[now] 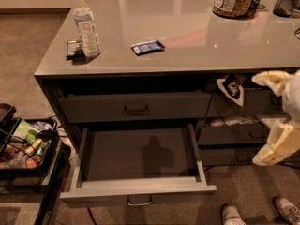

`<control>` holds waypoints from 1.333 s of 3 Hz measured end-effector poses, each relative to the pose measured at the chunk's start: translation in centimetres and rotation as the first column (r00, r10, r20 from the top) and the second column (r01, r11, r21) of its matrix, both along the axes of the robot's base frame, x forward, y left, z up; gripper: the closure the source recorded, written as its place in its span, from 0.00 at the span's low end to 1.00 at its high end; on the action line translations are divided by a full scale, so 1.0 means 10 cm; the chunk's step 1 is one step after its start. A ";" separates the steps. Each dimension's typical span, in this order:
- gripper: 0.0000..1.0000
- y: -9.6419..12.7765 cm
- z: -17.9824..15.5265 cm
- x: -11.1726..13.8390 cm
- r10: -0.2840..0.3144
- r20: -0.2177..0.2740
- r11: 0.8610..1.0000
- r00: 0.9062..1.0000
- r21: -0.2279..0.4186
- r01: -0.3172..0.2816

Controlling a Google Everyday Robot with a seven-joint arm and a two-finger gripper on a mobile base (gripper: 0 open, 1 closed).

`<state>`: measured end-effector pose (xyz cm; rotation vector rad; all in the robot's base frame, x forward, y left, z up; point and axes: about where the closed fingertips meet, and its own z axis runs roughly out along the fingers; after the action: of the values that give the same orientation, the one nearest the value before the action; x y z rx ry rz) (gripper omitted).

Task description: Close middle drawer

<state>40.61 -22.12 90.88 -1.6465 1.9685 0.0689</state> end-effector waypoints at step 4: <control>0.00 0.43 -0.55 0.03 0.154 0.075 0.972 0.985 0.169 -0.164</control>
Offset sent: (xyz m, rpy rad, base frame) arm 0.0019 0.0251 -0.0387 0.1229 -0.0234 0.0702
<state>40.92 -17.82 85.35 -1.6674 1.7300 0.2419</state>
